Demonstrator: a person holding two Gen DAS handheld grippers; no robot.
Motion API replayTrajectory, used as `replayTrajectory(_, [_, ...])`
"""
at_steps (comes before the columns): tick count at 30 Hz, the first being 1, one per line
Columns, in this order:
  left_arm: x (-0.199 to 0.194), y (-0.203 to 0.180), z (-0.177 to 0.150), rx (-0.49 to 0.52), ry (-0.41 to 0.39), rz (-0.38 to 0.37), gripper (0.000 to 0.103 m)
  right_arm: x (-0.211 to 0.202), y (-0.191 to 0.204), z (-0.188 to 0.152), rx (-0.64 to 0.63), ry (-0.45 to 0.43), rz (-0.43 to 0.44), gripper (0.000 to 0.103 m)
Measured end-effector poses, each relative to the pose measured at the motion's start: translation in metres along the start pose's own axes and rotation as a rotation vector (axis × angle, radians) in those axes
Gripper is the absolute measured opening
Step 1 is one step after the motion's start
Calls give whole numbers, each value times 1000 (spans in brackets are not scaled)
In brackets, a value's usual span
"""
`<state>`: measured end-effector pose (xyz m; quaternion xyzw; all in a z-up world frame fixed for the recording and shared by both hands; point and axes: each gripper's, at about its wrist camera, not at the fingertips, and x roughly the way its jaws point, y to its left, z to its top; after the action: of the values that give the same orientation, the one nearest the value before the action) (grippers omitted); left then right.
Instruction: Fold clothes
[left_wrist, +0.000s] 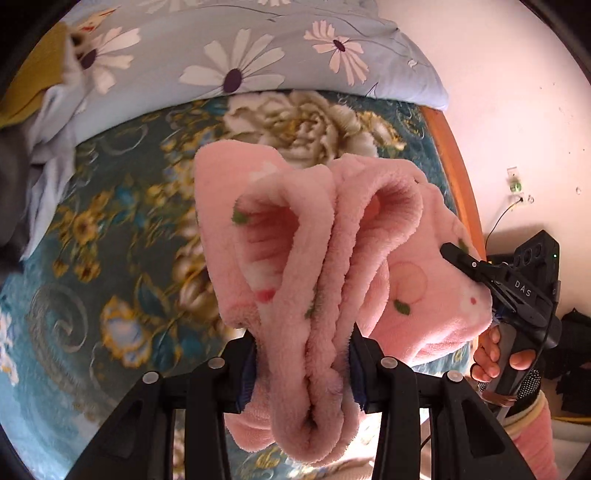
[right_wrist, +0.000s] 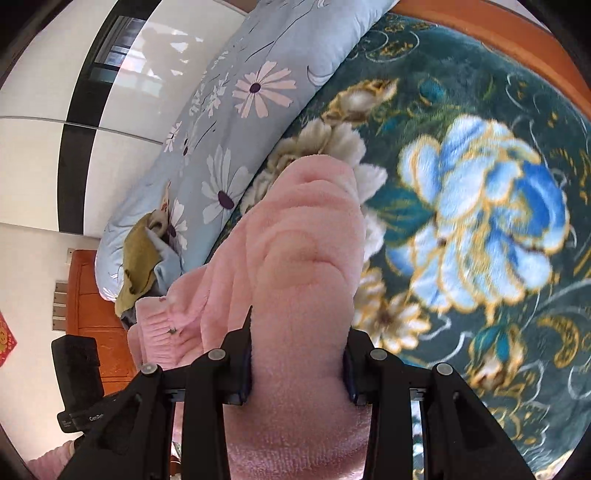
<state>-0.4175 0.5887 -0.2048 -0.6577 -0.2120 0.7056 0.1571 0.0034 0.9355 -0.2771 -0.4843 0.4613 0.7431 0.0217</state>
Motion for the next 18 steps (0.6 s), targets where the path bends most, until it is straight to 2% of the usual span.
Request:
replayTrajectory(6, [30,-13,52,-83,-56,-64,43,7,-13,65,-25,-45,-38,39])
replayTrajectory(8, [44,-10,60,-113,-45,-62,43,14,-17,78,-42,-31,-74,39])
replayTrajectory(11, [68,3,65,-172,23,-53,44,27,-24,96,-69,-6,-128,39])
replayTrajectory(13, [77,12,61,-203,63,-41,47,35,-31,96,-85,34,-159,39])
replayTrajectory(16, [78,24,54,-211,94,-40,50,37,-40,90,-107,57,-156,42])
replayTrajectory(18, [71,33,50,-234,106,-70,50,29,-45,85,-122,57,-142,45])
